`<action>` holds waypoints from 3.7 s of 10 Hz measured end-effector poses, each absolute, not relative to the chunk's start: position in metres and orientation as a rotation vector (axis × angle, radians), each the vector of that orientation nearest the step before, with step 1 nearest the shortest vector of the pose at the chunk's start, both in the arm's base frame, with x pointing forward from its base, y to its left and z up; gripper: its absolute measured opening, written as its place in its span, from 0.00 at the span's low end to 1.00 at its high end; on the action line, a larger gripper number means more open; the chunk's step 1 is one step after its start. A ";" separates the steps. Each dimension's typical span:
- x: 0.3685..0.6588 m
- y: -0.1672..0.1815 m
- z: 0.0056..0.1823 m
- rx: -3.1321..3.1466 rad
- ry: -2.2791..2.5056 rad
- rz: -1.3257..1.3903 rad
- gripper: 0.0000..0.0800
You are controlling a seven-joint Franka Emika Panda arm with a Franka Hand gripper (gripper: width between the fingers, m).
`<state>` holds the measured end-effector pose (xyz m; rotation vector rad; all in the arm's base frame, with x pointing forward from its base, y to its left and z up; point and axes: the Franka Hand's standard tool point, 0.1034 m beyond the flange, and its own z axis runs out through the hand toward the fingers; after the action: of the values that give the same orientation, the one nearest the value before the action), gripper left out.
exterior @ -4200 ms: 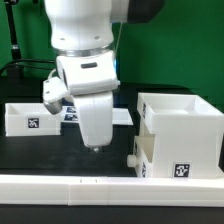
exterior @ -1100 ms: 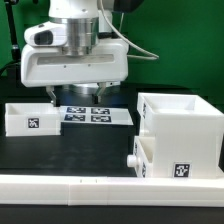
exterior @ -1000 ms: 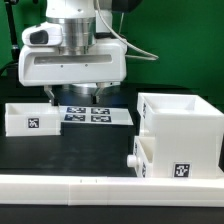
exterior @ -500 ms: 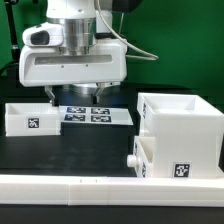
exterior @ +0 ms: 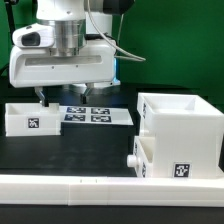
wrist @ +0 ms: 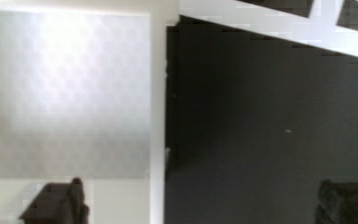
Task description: Assemble drawer
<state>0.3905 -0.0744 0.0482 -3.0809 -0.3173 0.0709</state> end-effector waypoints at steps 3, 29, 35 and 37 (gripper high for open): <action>0.374 -0.084 0.034 -3.098 -0.287 0.037 0.81; 0.402 -0.048 0.046 -3.018 -0.610 0.178 0.06; 0.410 -0.052 0.048 -2.833 -1.158 0.162 0.06; 0.431 -0.056 0.058 -2.705 -1.486 0.139 0.06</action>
Offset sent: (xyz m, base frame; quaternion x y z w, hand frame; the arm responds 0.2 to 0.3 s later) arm -0.0198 -0.0109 -0.0221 -0.0054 0.0184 0.0093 0.9998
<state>0.4313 -0.0555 0.0579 -2.7053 -1.4857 0.1395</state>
